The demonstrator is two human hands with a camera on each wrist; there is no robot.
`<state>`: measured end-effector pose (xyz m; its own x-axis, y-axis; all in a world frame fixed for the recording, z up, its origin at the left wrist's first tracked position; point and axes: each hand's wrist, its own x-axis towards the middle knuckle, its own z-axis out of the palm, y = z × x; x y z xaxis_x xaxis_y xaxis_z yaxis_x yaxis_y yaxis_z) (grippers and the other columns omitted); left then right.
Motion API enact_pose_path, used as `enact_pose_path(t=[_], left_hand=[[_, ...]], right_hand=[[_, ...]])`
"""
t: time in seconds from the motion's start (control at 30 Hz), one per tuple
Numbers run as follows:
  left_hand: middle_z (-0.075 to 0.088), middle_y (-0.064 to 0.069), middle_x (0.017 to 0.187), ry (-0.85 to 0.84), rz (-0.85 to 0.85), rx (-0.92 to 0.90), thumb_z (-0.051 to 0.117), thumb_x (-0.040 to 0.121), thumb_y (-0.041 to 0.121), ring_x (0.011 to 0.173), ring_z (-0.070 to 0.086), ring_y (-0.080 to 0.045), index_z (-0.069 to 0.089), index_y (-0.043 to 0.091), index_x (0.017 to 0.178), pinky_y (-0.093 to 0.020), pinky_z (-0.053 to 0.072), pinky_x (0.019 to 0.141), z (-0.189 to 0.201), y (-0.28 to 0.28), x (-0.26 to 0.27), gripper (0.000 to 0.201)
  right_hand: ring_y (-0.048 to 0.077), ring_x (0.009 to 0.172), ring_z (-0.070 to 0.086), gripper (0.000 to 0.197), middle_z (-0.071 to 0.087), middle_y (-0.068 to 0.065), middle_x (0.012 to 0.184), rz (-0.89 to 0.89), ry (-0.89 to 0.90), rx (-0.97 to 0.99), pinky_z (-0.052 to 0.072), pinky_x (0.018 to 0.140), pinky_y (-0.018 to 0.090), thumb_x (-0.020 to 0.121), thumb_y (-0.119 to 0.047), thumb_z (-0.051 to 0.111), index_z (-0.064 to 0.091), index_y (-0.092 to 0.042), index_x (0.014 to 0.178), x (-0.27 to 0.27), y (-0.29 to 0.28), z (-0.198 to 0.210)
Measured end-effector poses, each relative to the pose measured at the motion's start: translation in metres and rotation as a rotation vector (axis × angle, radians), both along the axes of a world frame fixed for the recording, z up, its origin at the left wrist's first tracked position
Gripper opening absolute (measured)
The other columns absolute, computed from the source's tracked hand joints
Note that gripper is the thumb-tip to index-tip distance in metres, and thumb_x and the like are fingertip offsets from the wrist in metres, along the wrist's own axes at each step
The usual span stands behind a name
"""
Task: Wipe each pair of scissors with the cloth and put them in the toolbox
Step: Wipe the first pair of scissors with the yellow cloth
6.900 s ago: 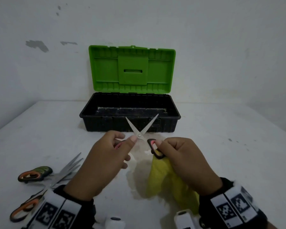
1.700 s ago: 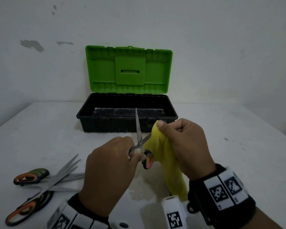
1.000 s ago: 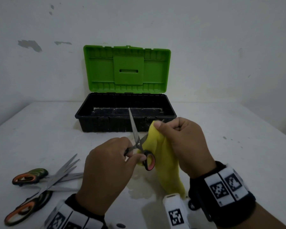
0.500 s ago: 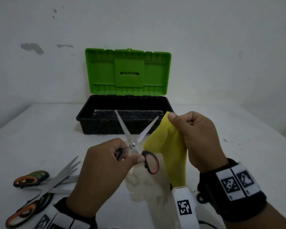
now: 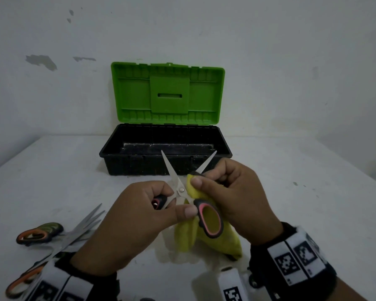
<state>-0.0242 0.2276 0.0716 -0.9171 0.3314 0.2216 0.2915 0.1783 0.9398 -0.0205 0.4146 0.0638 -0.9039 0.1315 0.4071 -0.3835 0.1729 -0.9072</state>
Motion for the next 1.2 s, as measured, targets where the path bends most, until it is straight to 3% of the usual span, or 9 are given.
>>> enact_pose_path(t=[0.1, 0.17, 0.27, 0.47, 0.6, 0.73, 0.93, 1.03, 1.2], left_hand=[[0.044, 0.007, 0.046, 0.017, -0.006, -0.021, 0.081, 0.059, 0.042, 0.045, 0.037, -0.005, 0.063, 0.019, 0.056, -0.017, 0.034, 0.045, -0.003, -0.001, 0.000, 0.030], [0.045, 0.008, 0.045, -0.001, -0.019, -0.005, 0.081, 0.061, 0.038, 0.044, 0.038, -0.004, 0.064, 0.023, 0.054, -0.016, 0.034, 0.044, -0.003, 0.000, 0.000, 0.024], [0.049, 0.007, 0.044, -0.032, -0.047, 0.030, 0.081, 0.061, 0.031, 0.042, 0.041, -0.002, 0.065, 0.026, 0.052, -0.013, 0.036, 0.043, 0.000, 0.001, 0.001, 0.020], [0.042, 0.008, 0.046, 0.031, -0.028, -0.023, 0.082, 0.059, 0.040, 0.046, 0.035, -0.007, 0.062, 0.023, 0.053, -0.019, 0.033, 0.046, -0.003, 0.001, -0.004, 0.028], [0.042, 0.005, 0.048, 0.047, -0.034, -0.056, 0.086, 0.060, 0.048, 0.048, 0.037, -0.010, 0.062, 0.024, 0.054, -0.025, 0.035, 0.047, -0.006, -0.003, -0.008, 0.035], [0.041, 0.004, 0.050, 0.065, -0.034, -0.076, 0.086, 0.058, 0.053, 0.050, 0.035, -0.013, 0.062, 0.022, 0.056, -0.031, 0.033, 0.050, -0.010, -0.003, -0.008, 0.039], [0.044, -0.011, 0.053, 0.109, -0.033, -0.077, 0.082, 0.054, 0.058, 0.051, 0.038, -0.014, 0.066, 0.010, 0.065, -0.030, 0.036, 0.049, -0.010, -0.004, -0.013, 0.052], [0.039, -0.010, 0.055, 0.126, -0.022, -0.076, 0.082, 0.055, 0.059, 0.052, 0.032, -0.016, 0.061, 0.006, 0.064, -0.031, 0.031, 0.050, -0.010, -0.003, -0.016, 0.058], [0.045, -0.017, 0.057, 0.118, -0.045, -0.086, 0.082, 0.052, 0.059, 0.052, 0.038, -0.016, 0.064, 0.008, 0.066, -0.031, 0.037, 0.049, -0.008, -0.006, -0.017, 0.056]], right_hand=[[0.027, 0.065, 0.061, 0.027, 0.066, 0.022, 0.073, -0.121, 0.020, -0.046, 0.053, 0.061, 0.042, 0.075, -0.028, 0.086, 0.063, -0.018, 0.067, -0.005, 0.008, 0.001], [0.030, 0.064, 0.065, 0.027, 0.068, 0.019, 0.070, -0.094, 0.008, -0.016, 0.054, 0.058, 0.044, 0.077, -0.025, 0.086, 0.062, -0.017, 0.067, -0.004, 0.007, 0.000], [0.019, 0.059, 0.067, 0.025, 0.070, 0.004, 0.065, -0.008, -0.019, 0.009, 0.053, 0.055, 0.030, 0.073, -0.025, 0.084, 0.061, -0.015, 0.068, 0.005, -0.003, 0.001], [0.018, 0.060, 0.059, 0.026, 0.065, 0.010, 0.065, -0.096, 0.006, -0.041, 0.051, 0.057, 0.027, 0.074, -0.027, 0.084, 0.062, -0.015, 0.067, -0.002, 0.006, -0.002], [0.030, 0.063, 0.064, 0.024, 0.070, 0.013, 0.069, -0.059, -0.028, -0.013, 0.054, 0.059, 0.041, 0.071, -0.031, 0.085, 0.064, -0.020, 0.065, 0.003, 0.002, -0.002], [0.018, 0.060, 0.056, 0.030, 0.062, 0.005, 0.062, -0.139, -0.015, -0.065, 0.049, 0.056, 0.030, 0.070, -0.037, 0.083, 0.060, -0.018, 0.064, -0.004, 0.013, 0.000], [0.022, 0.062, 0.059, 0.029, 0.066, 0.015, 0.067, -0.071, -0.046, -0.058, 0.051, 0.059, 0.034, 0.070, -0.033, 0.084, 0.062, -0.015, 0.066, 0.001, 0.004, -0.001], [0.016, 0.060, 0.055, 0.032, 0.060, 0.003, 0.060, -0.152, -0.016, -0.106, 0.048, 0.056, 0.029, 0.069, -0.038, 0.082, 0.060, -0.016, 0.064, -0.005, 0.011, 0.003], [0.026, 0.063, 0.062, 0.023, 0.068, 0.019, 0.071, -0.034, -0.029, -0.049, 0.053, 0.059, 0.035, 0.070, -0.033, 0.083, 0.064, -0.021, 0.065, 0.005, -0.001, 0.000]])
